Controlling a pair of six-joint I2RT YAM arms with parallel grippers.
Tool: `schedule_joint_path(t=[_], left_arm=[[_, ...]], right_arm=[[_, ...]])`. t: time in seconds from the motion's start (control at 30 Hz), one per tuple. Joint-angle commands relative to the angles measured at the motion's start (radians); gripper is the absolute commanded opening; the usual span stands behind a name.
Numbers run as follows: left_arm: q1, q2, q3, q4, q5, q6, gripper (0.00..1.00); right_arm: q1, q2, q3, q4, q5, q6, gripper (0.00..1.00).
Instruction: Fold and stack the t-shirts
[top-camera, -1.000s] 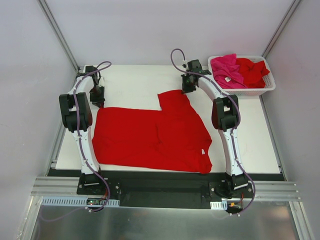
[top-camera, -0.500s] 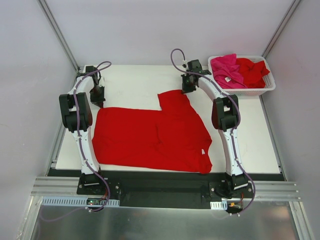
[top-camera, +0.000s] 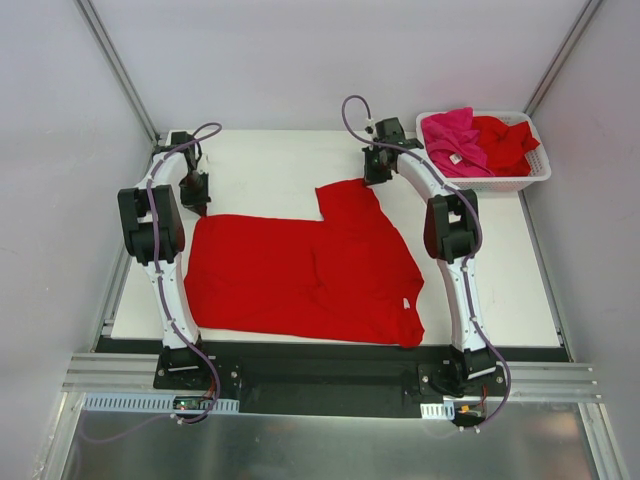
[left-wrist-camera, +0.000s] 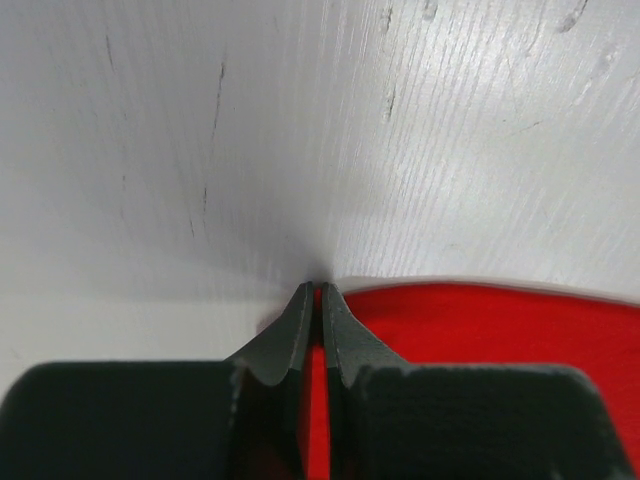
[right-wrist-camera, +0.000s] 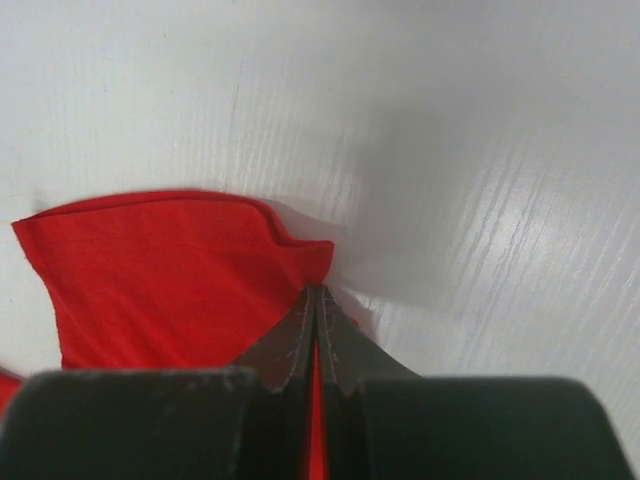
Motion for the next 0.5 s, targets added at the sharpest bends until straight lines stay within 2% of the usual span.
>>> schedule_joint_path(t=[0.0, 0.47], left_arm=[[-0.009, -0.093, 0.024, -0.046, -0.019, -0.019, 0.00], [-0.029, -0.162, 0.047, -0.057, -0.036, -0.026, 0.00]], right_arm=[[-0.003, -0.122, 0.044, 0.013, -0.034, 0.015, 0.01], [-0.002, -0.184, 0.070, 0.024, -0.046, 0.000, 0.01]])
